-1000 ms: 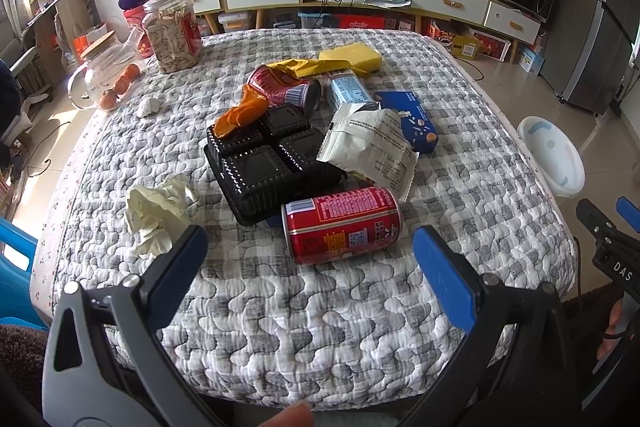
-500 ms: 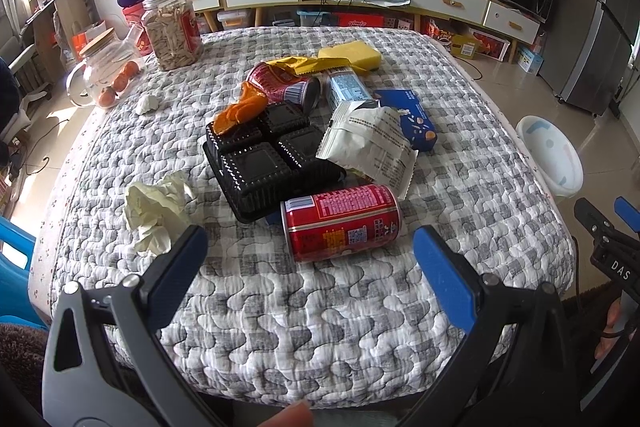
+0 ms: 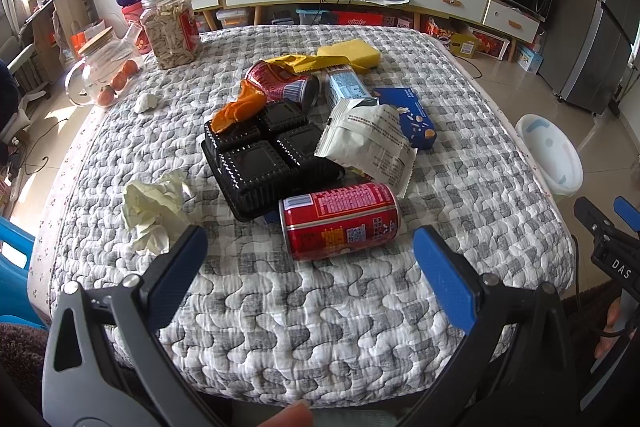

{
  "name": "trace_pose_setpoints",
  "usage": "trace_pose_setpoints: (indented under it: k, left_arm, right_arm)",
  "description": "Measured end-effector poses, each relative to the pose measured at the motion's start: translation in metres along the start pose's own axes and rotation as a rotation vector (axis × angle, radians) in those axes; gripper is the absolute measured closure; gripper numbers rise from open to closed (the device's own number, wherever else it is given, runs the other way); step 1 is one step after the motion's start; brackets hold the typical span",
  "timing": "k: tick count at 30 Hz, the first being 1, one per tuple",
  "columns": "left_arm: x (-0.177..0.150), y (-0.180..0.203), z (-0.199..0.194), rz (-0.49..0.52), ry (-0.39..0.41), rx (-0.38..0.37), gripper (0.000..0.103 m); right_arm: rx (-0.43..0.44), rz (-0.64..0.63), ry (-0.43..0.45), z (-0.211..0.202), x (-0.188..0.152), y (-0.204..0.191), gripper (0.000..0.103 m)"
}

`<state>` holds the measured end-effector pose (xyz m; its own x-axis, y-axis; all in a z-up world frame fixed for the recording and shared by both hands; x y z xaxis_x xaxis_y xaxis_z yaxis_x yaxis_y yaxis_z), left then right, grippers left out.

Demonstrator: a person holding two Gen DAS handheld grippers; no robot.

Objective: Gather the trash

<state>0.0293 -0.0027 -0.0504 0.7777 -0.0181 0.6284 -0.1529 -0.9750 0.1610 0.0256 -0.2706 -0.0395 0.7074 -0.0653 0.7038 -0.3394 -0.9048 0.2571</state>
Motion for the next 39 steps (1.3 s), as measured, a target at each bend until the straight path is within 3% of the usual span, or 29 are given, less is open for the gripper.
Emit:
trace_pose_setpoints:
  k: [39]
  left_arm:
    - [0.0014,-0.0016,-0.0016,-0.009,-0.006,-0.016,0.001]
  right_arm:
    - [-0.005,0.012,0.006,-0.0033,0.0013,0.0004,0.000]
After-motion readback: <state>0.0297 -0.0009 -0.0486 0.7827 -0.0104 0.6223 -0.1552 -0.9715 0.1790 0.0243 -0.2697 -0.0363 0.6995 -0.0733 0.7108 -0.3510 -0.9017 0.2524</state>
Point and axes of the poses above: each gripper's, at about its wrist camera, not at the fingertips, and z roughly the way its jaws point, y to its right, x to its top, the point moved 5 cm from there along z, roughly the way its jaws point, and after that the axes turned 12 degrees about -x, right-handed, at the moved point
